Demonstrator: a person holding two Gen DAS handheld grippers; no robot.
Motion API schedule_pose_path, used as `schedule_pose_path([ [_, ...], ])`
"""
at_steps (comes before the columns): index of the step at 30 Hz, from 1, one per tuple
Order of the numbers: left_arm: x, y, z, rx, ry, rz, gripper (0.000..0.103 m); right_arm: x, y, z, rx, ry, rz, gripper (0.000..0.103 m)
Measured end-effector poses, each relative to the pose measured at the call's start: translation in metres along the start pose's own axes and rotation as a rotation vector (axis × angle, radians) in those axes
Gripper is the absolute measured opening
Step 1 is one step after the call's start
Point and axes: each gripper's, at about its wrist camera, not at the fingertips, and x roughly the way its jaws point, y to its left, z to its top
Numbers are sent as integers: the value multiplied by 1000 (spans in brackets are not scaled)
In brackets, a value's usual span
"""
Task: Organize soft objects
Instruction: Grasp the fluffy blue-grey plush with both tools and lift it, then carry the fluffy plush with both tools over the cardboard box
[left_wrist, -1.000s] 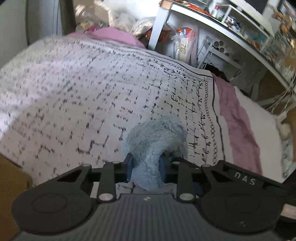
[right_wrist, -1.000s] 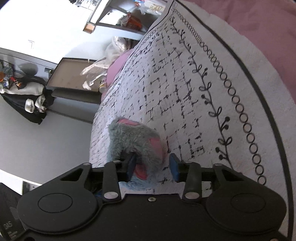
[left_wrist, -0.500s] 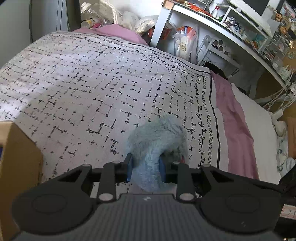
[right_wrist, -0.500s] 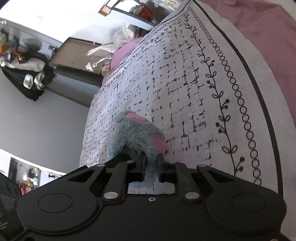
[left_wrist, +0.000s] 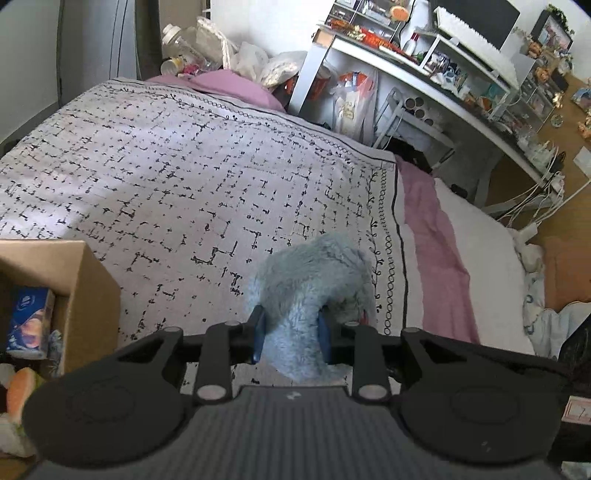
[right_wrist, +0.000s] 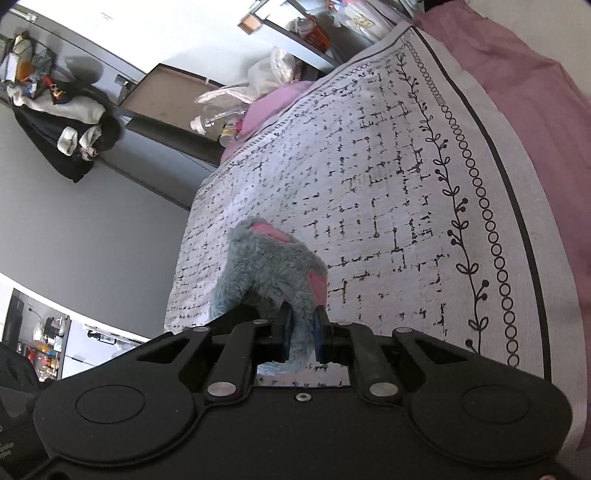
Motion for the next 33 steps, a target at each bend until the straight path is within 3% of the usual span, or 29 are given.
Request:
schedule_pose_path([
  [18,-77,7,-26,-34,-58,-73,28,-62,45,-38,-95,-53,-10,12],
  [33,-129,31,-37,-50,-97,-86,28,-83,87,-68,-158,-61,5,12],
])
